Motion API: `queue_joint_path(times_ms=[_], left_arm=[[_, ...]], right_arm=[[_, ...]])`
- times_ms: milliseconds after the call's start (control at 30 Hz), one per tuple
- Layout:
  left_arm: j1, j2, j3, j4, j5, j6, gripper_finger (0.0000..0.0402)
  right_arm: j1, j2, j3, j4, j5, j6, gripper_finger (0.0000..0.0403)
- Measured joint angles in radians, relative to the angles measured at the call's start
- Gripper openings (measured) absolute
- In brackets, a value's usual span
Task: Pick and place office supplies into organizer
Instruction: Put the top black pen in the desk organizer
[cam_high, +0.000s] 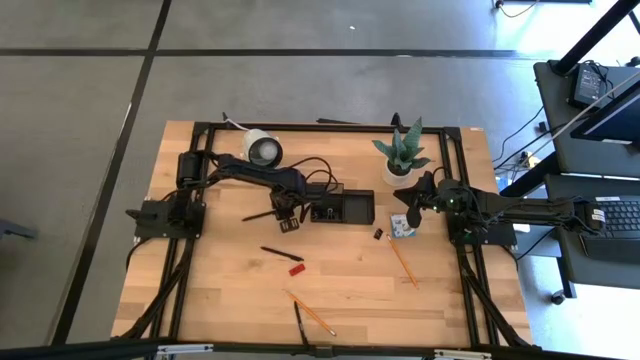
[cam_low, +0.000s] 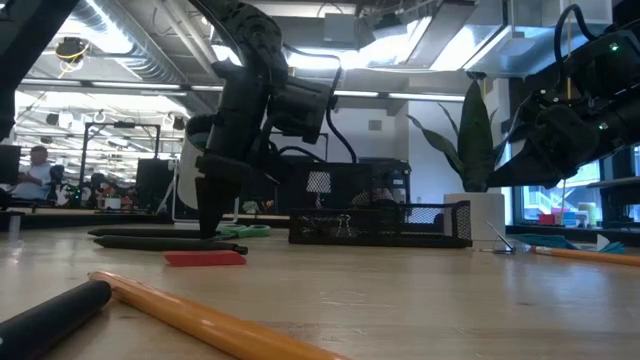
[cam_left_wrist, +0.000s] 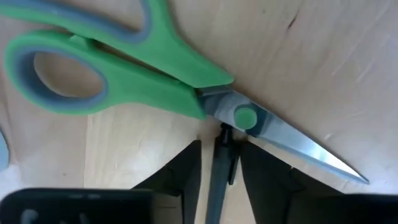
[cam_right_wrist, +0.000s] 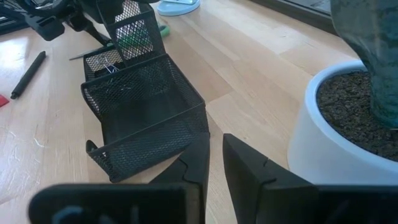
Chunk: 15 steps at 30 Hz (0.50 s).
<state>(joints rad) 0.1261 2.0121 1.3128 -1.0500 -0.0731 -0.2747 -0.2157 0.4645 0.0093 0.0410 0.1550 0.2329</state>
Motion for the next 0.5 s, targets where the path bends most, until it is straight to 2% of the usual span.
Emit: queue_joint_path(times_ms=[233,500], left_arm=[[-0.003,0.000,0.001,-0.002,-0.049,0.001,0.0138],[-0.006,0.000,0.001,0.000,-0.018,0.024,0.0100]], right_arm=[[0.000,0.000,0.000,0.000,0.000,0.000,0.0051],[0.000,0.000,0.000,0.000,0.000,0.000,0.0051]])
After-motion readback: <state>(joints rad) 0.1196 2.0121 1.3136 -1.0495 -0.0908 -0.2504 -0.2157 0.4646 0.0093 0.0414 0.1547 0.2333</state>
